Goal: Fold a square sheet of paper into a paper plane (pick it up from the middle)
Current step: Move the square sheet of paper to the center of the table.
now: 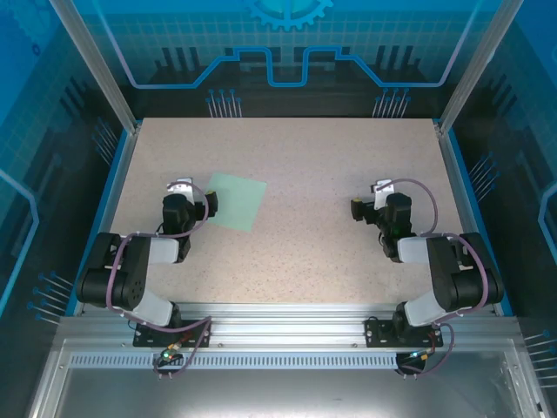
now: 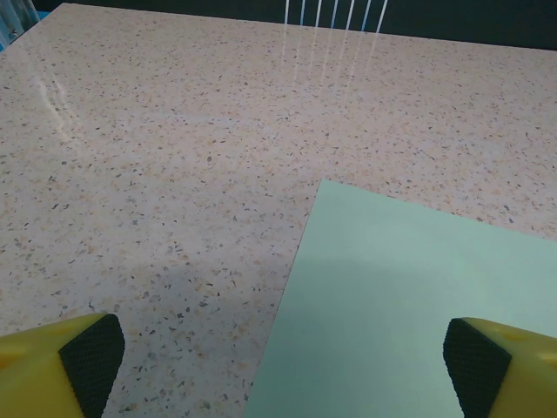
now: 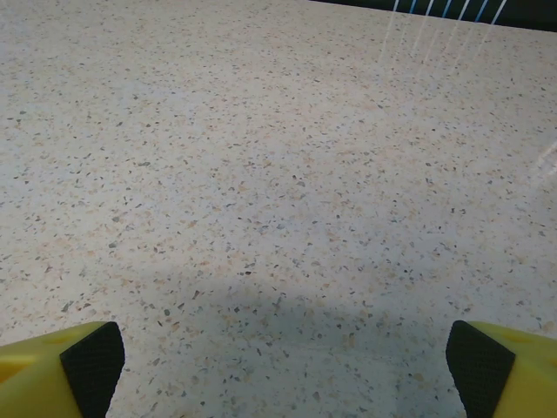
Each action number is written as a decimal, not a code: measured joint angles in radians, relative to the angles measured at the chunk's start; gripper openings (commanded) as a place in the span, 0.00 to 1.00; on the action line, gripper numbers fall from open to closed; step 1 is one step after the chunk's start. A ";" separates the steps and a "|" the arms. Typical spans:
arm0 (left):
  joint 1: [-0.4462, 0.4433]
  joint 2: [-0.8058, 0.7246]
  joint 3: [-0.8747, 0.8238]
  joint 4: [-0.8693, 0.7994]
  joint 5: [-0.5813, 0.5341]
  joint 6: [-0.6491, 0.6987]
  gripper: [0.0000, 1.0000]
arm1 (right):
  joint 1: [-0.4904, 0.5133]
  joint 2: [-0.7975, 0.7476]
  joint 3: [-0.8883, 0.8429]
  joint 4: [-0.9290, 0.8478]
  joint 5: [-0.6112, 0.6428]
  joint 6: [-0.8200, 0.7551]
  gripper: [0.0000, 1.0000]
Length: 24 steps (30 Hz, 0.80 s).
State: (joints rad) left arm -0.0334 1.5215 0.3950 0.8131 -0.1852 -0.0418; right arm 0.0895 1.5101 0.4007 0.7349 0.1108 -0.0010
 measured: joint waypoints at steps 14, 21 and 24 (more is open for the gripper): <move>0.000 0.000 0.000 0.000 0.000 0.000 0.99 | -0.005 0.000 0.000 0.000 -0.019 0.000 0.99; 0.000 0.000 0.000 0.000 0.000 0.000 0.99 | -0.005 0.000 0.000 0.000 -0.023 0.000 0.99; 0.000 0.000 0.000 0.000 0.000 0.000 0.98 | -0.005 0.000 0.001 0.000 -0.023 0.000 1.00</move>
State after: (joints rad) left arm -0.0334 1.5215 0.3950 0.8131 -0.1852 -0.0418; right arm 0.0841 1.5101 0.4015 0.7349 0.0883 -0.0013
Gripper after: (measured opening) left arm 0.986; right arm 0.994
